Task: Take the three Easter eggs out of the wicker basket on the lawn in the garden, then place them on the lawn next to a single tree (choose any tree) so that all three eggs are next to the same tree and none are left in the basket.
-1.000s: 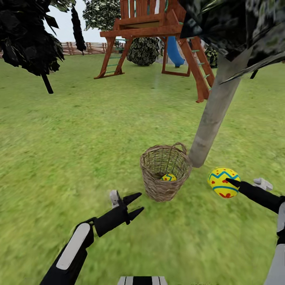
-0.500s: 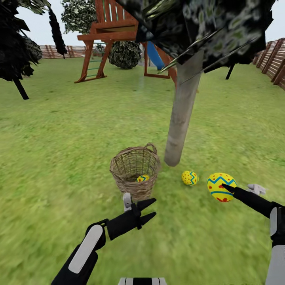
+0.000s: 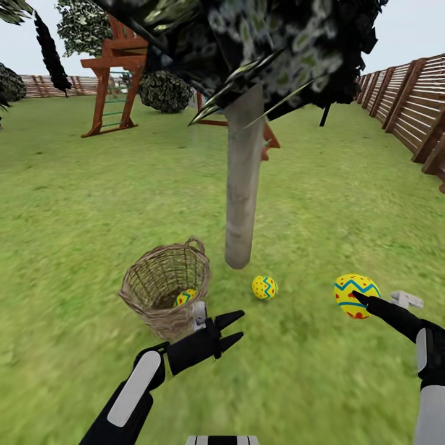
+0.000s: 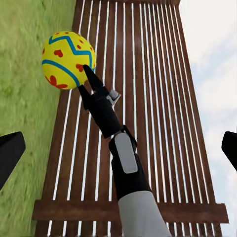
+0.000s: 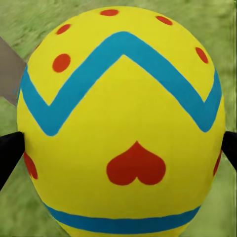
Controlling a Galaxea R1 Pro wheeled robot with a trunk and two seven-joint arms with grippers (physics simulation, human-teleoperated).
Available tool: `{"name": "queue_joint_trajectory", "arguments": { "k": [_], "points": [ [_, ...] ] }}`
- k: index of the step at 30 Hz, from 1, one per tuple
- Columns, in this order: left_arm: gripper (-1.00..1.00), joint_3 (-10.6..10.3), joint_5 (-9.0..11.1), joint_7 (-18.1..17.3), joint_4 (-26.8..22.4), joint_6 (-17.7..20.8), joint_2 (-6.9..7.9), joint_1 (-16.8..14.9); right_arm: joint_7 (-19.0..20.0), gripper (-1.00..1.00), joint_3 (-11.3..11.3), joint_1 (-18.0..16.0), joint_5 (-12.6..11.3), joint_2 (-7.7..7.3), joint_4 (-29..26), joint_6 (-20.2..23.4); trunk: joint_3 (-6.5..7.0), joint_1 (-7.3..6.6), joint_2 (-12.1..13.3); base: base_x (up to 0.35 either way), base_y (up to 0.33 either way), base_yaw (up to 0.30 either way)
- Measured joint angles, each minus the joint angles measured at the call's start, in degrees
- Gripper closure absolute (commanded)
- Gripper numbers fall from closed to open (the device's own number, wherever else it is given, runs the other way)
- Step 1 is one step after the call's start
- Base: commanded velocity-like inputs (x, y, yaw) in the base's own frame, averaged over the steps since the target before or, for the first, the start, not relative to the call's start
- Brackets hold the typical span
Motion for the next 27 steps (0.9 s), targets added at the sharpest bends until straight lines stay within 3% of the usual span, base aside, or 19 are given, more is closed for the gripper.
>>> {"name": "queue_joint_trajectory", "arguments": {
  "k": [3,9,10,13,16,22,27],
  "points": [
    [-1.00,0.00,-1.96,0.00,0.00,-0.06,-0.36,-0.03,-0.01,1.00,0.00,0.00,0.02,0.00,0.00,-0.04,0.20,0.00,0.00,0.306,-0.165,-0.224],
    [-1.00,-0.33,-2.14,0.00,0.43,-0.40,-0.77,0.28,-0.39,1.00,0.43,-0.23,1.44,0.34,0.39,-1.81,0.40,0.05,0.02,0.205,-0.109,-0.079],
    [-1.00,-0.65,-2.12,0.06,0.75,-0.72,-1.10,0.49,-0.70,1.00,0.76,-0.56,1.09,0.66,0.64,-2.12,0.40,0.03,0.00,0.000,0.000,0.000],
    [-1.00,-0.30,-2.15,0.06,1.47,-1.70,-1.37,0.55,-0.99,1.00,0.42,-1.00,0.10,-0.21,-0.34,-2.11,0.40,0.03,0.00,0.000,0.000,0.000],
    [-1.00,-1.11,-1.98,-0.02,2.43,-2.67,-1.51,0.60,0.00,1.00,-0.56,-1.42,-0.65,-0.93,-1.31,-2.20,0.40,0.03,0.00,0.000,0.000,0.000],
    [-1.00,-3.03,-1.91,-0.07,4.36,-4.62,-1.52,0.62,-0.59,1.00,-2.49,-1.48,-0.69,-0.60,-1.12,-3.44,0.40,0.03,0.00,0.000,0.000,0.000],
    [-1.00,-4.49,-1.96,-0.09,4.39,-6.24,-1.59,0.59,-2.14,1.00,-0.95,-2.04,-0.49,-0.45,0.49,-5.07,0.40,0.03,0.00,0.000,0.000,0.000]
  ]
}}
